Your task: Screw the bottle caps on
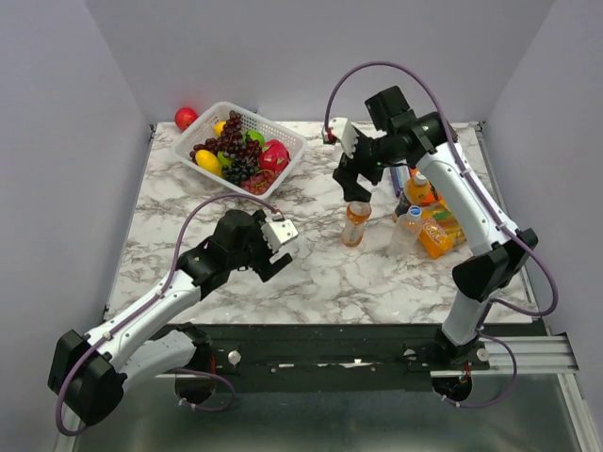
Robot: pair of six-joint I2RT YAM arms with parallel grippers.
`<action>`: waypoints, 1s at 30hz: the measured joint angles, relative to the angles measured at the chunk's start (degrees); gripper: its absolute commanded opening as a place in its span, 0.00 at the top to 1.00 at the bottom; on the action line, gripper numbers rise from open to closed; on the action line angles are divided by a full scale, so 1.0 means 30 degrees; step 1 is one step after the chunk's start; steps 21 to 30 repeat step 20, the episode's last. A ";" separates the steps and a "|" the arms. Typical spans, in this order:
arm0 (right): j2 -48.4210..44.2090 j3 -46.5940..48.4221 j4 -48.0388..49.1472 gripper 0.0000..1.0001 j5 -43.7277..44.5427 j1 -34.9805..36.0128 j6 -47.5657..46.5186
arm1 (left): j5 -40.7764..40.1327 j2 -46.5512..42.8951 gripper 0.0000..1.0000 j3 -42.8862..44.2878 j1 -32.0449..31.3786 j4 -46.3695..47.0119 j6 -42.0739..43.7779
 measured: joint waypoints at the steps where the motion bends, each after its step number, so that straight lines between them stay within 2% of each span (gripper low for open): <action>1: -0.0182 0.0233 0.0379 0.01 -0.0342 0.0000 0.0357 | 0.0000 -0.0036 0.01 -0.0007 0.0044 0.0117 -0.0095; 5: -0.1807 -0.0087 0.2601 0.00 -0.1005 0.0000 0.1953 | -0.0087 -0.0219 0.01 -0.0015 0.0495 0.0845 -0.0845; 8: -0.4029 -0.1894 0.5428 0.00 -0.0335 0.0000 0.4000 | -0.0423 -0.0204 0.01 0.0007 0.1202 0.1304 -0.1698; 11: -0.5617 -0.3104 0.7512 0.00 0.1770 0.0022 0.6164 | -0.0780 -0.0073 0.01 0.0233 0.2062 0.1581 -0.2426; 16: -0.5916 -0.4109 0.9887 0.00 0.6710 0.0029 0.8881 | -0.1785 0.0364 0.01 0.1115 0.3461 0.2382 -0.3293; 20: -0.6069 -0.5967 1.0754 0.00 0.9588 0.0015 0.9369 | -0.2783 0.1049 0.01 0.2164 0.4452 0.2922 -0.4335; 30: -0.6069 -0.5967 1.0754 0.00 0.9588 0.0015 0.9369 | -0.2783 0.1049 0.01 0.2164 0.4452 0.2922 -0.4335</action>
